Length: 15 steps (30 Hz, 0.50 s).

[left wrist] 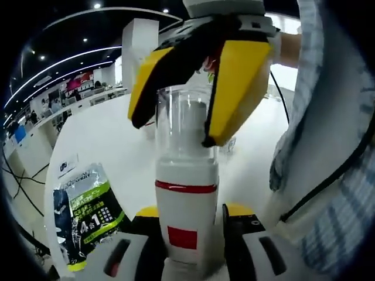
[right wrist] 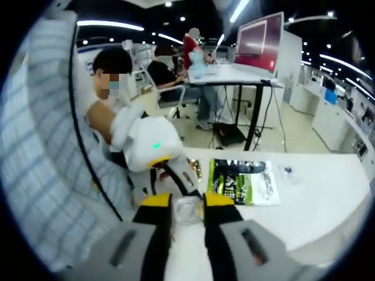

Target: Arrange the skincare products in the storage area until every visible bottle or jar stands upright without overlapping.

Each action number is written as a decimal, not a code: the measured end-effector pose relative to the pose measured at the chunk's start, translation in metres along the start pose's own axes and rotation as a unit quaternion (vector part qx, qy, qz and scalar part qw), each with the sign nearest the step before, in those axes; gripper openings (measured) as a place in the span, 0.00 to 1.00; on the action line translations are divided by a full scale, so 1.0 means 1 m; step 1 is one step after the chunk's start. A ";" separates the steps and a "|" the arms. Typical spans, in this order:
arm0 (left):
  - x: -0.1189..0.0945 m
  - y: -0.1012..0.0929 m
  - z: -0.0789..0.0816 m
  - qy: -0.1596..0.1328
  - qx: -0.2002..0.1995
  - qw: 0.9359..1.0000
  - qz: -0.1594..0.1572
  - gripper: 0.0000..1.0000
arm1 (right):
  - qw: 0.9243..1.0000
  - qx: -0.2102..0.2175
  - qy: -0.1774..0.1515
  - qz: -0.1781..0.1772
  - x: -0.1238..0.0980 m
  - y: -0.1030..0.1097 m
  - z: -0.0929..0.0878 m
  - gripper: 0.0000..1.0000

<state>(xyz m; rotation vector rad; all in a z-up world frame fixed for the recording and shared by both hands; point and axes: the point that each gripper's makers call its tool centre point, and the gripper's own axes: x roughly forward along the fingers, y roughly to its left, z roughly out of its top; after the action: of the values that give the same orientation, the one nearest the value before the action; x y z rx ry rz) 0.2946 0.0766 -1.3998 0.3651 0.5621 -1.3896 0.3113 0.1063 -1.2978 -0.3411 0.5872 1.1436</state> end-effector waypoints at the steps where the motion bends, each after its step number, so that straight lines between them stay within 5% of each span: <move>1: 0.000 0.000 0.004 -0.011 -0.006 1.000 -0.003 0.38 | 1.000 0.000 0.001 -0.002 -0.001 -0.001 0.000 0.18; 9: -0.010 0.005 0.014 -0.043 -0.023 0.999 -0.014 0.38 | 0.999 -0.014 0.012 -0.029 -0.022 -0.017 0.002 0.18; 15: -0.011 0.006 0.015 -0.041 -0.019 0.999 -0.023 0.31 | 0.994 -0.071 0.071 -0.038 -0.031 -0.021 -0.010 0.19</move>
<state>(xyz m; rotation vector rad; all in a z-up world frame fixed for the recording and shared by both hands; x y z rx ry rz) 0.3022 0.0781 -1.3814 0.2648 0.5323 -1.4284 0.3190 0.0695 -1.2880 -0.5669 0.6134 1.0959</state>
